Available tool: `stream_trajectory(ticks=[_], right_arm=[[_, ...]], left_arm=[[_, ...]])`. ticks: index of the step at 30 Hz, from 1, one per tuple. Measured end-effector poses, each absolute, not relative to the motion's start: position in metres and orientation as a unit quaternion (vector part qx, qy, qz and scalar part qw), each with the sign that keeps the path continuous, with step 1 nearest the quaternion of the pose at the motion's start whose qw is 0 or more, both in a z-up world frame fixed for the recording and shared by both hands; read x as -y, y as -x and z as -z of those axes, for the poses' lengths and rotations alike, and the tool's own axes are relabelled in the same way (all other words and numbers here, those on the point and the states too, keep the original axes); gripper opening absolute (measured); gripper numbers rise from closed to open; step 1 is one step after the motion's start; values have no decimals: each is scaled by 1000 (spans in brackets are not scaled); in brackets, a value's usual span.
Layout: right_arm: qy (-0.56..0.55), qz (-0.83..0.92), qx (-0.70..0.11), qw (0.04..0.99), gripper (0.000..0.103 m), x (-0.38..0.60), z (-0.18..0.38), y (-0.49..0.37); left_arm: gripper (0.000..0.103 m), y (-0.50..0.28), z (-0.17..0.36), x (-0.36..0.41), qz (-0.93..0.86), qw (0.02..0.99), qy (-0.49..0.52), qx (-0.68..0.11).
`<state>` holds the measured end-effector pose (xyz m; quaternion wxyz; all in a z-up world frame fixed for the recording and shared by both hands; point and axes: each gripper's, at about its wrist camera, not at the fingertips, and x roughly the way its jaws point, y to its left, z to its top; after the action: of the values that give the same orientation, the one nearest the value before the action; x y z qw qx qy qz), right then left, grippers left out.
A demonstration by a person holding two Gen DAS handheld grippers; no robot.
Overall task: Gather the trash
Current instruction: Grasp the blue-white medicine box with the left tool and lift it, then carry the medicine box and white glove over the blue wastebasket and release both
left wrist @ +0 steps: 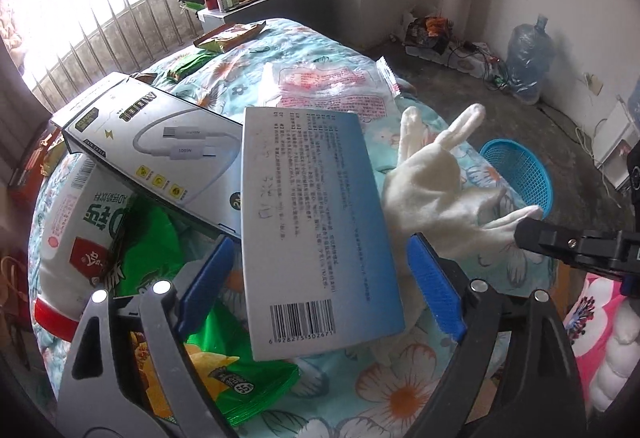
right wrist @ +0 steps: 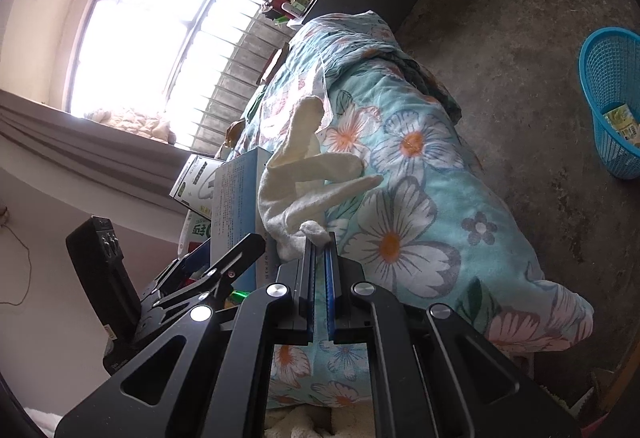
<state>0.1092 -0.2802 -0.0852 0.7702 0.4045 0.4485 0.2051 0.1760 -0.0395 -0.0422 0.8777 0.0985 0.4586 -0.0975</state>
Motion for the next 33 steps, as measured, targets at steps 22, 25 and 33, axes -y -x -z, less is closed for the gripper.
stream_trajectory(ticks=[22, 25, 33], right_arm=[[-398, -253, -352, 809, 3, 293, 10, -104], [-384, -252, -326, 826, 3, 300, -14, -101], [-376, -212, -288, 855, 3, 339, -39, -86]], left_arm=[[70, -144, -8, 10, 158, 901, -26, -404], [69, -141, -26, 11, 189, 901, 0, -391], [68, -144, -33, 30, 223, 897, 8, -381]])
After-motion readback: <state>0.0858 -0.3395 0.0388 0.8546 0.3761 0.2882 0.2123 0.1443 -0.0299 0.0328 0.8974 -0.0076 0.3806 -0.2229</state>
